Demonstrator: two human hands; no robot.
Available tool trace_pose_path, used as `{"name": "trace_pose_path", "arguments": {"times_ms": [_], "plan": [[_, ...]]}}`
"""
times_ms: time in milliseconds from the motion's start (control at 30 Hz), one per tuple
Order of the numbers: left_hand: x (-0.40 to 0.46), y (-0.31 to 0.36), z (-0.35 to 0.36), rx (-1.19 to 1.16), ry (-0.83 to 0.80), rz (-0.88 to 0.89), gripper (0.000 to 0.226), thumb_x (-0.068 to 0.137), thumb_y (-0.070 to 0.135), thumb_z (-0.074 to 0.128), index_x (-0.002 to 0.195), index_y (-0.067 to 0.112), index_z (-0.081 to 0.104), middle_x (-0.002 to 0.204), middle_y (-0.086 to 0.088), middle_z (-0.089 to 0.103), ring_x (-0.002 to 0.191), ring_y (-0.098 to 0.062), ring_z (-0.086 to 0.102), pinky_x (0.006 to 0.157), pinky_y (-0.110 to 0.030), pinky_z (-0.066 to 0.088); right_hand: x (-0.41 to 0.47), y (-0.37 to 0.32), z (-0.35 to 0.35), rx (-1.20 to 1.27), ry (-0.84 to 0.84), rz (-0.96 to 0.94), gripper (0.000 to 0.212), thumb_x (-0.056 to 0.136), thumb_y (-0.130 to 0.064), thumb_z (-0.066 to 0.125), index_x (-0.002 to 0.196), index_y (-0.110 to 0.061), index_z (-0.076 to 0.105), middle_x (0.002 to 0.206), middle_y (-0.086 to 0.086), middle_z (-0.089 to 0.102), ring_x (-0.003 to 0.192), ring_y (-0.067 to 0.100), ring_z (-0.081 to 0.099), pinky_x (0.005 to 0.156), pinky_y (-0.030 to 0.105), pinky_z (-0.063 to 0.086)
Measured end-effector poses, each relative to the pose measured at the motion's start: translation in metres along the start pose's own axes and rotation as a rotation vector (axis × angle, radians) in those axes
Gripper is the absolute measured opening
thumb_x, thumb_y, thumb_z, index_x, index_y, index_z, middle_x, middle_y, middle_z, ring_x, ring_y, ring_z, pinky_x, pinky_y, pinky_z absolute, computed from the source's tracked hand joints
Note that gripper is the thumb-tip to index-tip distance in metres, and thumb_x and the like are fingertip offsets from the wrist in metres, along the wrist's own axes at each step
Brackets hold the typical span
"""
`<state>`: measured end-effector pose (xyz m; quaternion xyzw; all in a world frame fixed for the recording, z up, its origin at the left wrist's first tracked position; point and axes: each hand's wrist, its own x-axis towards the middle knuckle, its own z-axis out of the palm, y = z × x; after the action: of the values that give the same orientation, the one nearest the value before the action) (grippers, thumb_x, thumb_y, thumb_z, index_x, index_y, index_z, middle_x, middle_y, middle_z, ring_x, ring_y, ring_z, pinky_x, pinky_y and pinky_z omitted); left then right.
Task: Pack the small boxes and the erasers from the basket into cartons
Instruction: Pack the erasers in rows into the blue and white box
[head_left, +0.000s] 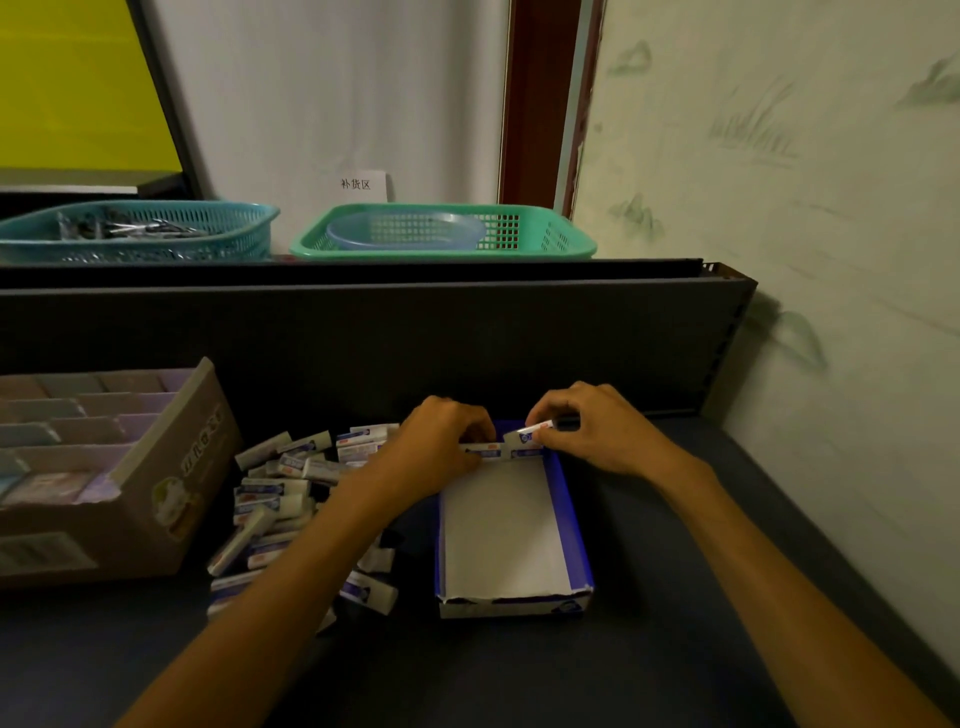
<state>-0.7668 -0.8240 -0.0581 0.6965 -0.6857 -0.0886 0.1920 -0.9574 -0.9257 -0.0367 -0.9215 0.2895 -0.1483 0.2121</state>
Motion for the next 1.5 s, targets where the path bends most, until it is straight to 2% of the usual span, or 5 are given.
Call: {"name": "trace_pose_path", "arguments": {"times_ms": [300, 667, 1033, 1333, 1500], "plan": [[0.0, -0.002, 0.004, 0.13, -0.001, 0.01, 0.026, 0.082, 0.028, 0.068, 0.107, 0.027, 0.061, 0.107, 0.007, 0.057, 0.099, -0.007, 0.049, 0.094, -0.029, 0.039, 0.003, 0.002, 0.012, -0.093, -0.055, 0.069, 0.016, 0.087, -0.035, 0.064, 0.103, -0.036, 0.064, 0.111, -0.006, 0.047, 0.109, 0.012, 0.039, 0.092, 0.031, 0.039], [-0.006, -0.009, 0.004, 0.153, 0.063, 0.02, 0.024, 0.082, 0.025, 0.067, 0.106, 0.025, 0.065, 0.124, 0.006, 0.047, 0.113, -0.01, 0.038, 0.093, -0.022, 0.035, 0.009, 0.001, 0.022, -0.225, -0.055, 0.041, 0.018, 0.085, -0.041, 0.065, 0.103, -0.038, 0.063, 0.102, -0.01, 0.051, 0.103, 0.01, 0.04, 0.086, 0.027, 0.032], [0.002, -0.01, 0.0, 0.071, -0.005, -0.049, 0.024, 0.08, 0.02, 0.07, 0.102, 0.025, 0.06, 0.111, 0.004, 0.058, 0.092, -0.005, 0.052, 0.08, -0.021, 0.044, 0.021, -0.005, 0.02, -0.401, -0.09, 0.016, 0.023, 0.083, -0.043, 0.067, 0.105, -0.037, 0.066, 0.105, -0.01, 0.047, 0.105, 0.013, 0.042, 0.092, 0.033, 0.037], [0.004, -0.015, -0.004, 0.089, 0.093, -0.071, 0.062, 0.071, 0.031, 0.077, 0.125, 0.027, 0.047, 0.125, 0.005, 0.043, 0.115, -0.014, 0.038, 0.095, -0.035, 0.043, 0.028, 0.004, 0.018, 0.004, -0.105, 0.099, 0.063, 0.075, -0.025, 0.078, 0.128, -0.026, 0.046, 0.131, -0.005, 0.044, 0.114, 0.011, 0.048, 0.092, 0.028, 0.048], [0.009, -0.026, -0.008, -0.065, -0.056, -0.128, 0.059, 0.075, 0.025, 0.076, 0.127, 0.022, 0.049, 0.123, 0.001, 0.057, 0.103, -0.01, 0.056, 0.091, -0.029, 0.05, 0.029, 0.008, 0.018, 0.064, -0.19, 0.114, 0.047, 0.08, -0.027, 0.074, 0.122, -0.022, 0.055, 0.119, -0.001, 0.059, 0.096, 0.007, 0.057, 0.068, 0.014, 0.045]]}}
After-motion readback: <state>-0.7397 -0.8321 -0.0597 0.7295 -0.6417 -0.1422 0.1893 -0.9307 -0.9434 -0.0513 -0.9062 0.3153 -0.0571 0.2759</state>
